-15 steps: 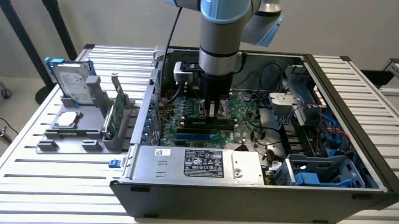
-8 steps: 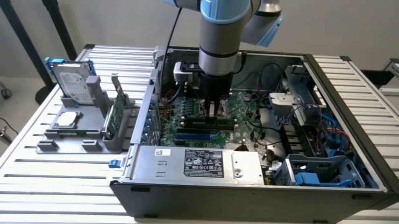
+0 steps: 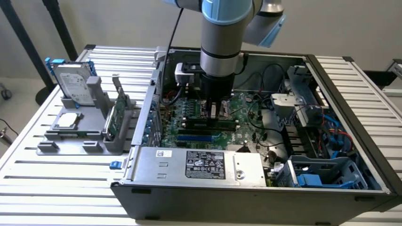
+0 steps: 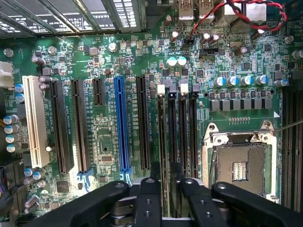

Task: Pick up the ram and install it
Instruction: 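Insert the ram into the slot, then press down the ram until it locks into place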

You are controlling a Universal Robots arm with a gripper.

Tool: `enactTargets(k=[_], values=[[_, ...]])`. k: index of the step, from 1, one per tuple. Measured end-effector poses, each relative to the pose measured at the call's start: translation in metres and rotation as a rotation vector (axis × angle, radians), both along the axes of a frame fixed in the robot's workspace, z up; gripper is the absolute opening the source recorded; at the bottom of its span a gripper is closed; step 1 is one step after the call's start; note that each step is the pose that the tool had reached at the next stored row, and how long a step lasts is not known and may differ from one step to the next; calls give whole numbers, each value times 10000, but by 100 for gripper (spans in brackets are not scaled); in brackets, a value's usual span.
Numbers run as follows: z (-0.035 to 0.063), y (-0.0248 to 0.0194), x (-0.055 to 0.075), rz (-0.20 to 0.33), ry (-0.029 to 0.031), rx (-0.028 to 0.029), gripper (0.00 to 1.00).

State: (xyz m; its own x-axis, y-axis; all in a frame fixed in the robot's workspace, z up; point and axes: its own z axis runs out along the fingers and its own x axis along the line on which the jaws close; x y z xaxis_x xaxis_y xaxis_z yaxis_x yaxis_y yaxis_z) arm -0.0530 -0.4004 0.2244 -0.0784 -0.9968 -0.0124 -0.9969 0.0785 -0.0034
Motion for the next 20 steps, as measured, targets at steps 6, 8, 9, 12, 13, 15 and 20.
enactTargets(k=[6,8,9,12,13,15,20], values=[[89,0,0,-1,-2,34,28],[133,0,0,0,0,40,28],[152,0,0,0,0,44,28],[186,0,0,0,1,52,19],[185,0,0,0,0,53,19],[186,0,0,0,0,54,11],[186,0,0,0,1,53,11]])
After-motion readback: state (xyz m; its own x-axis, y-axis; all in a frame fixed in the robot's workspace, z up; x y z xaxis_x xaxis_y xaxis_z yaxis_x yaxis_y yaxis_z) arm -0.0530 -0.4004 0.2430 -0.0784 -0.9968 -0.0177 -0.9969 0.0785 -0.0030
